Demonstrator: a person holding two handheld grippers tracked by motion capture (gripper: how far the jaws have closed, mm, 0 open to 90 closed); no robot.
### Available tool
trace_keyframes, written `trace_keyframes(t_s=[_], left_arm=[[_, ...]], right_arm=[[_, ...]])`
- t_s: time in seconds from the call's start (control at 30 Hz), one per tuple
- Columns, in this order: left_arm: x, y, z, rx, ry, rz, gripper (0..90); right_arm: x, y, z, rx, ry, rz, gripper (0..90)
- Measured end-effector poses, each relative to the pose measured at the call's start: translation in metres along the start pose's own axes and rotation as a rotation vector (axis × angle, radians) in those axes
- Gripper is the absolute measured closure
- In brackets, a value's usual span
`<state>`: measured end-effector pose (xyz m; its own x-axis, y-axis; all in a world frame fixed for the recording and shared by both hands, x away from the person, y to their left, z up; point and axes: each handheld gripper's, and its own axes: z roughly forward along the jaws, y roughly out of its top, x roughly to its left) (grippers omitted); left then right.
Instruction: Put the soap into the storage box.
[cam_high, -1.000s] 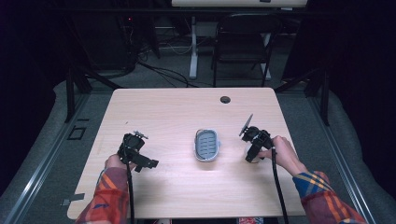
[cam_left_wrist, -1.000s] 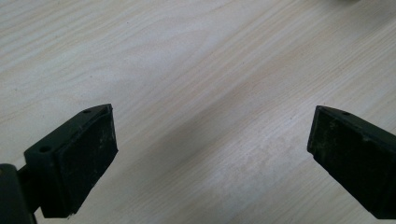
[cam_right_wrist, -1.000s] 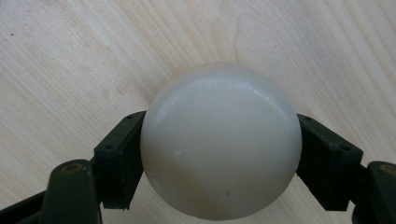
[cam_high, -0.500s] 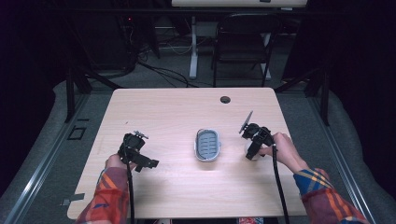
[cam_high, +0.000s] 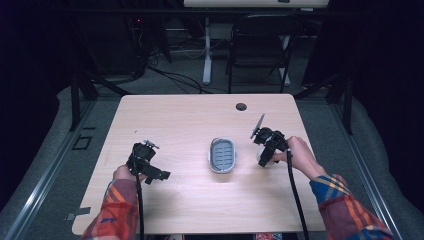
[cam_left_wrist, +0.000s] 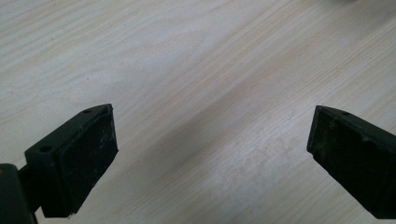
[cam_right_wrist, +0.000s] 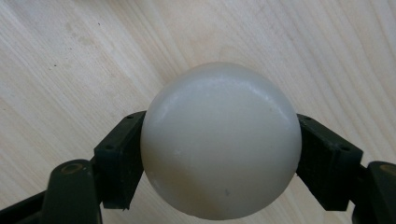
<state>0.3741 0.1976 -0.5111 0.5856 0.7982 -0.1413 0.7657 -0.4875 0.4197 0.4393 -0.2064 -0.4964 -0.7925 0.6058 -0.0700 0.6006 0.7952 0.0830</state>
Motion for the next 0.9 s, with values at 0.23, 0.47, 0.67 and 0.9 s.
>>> trace_keyframes(t_s=[0.23, 0.47, 0.67, 0.9], left_arm=[[0.000, 0.000, 0.000, 0.003, -0.002, -0.001, 1.8], [0.000, 0.000, 0.001, 0.002, -0.005, -0.003, 1.8], [0.000, 0.000, 0.001, 0.003, -0.004, -0.002, 2.1], [0.000, 0.000, 0.001, 0.003, -0.005, -0.002, 2.1]], right_arm=[[0.004, 0.008, -0.004, -0.012, 0.000, -0.013, 24.3], [0.007, 0.016, -0.008, -0.008, -0.002, -0.036, 24.3], [0.009, 0.021, -0.012, -0.017, 0.000, -0.038, 24.3], [0.012, 0.030, -0.019, -0.016, 0.001, -0.056, 24.3]])
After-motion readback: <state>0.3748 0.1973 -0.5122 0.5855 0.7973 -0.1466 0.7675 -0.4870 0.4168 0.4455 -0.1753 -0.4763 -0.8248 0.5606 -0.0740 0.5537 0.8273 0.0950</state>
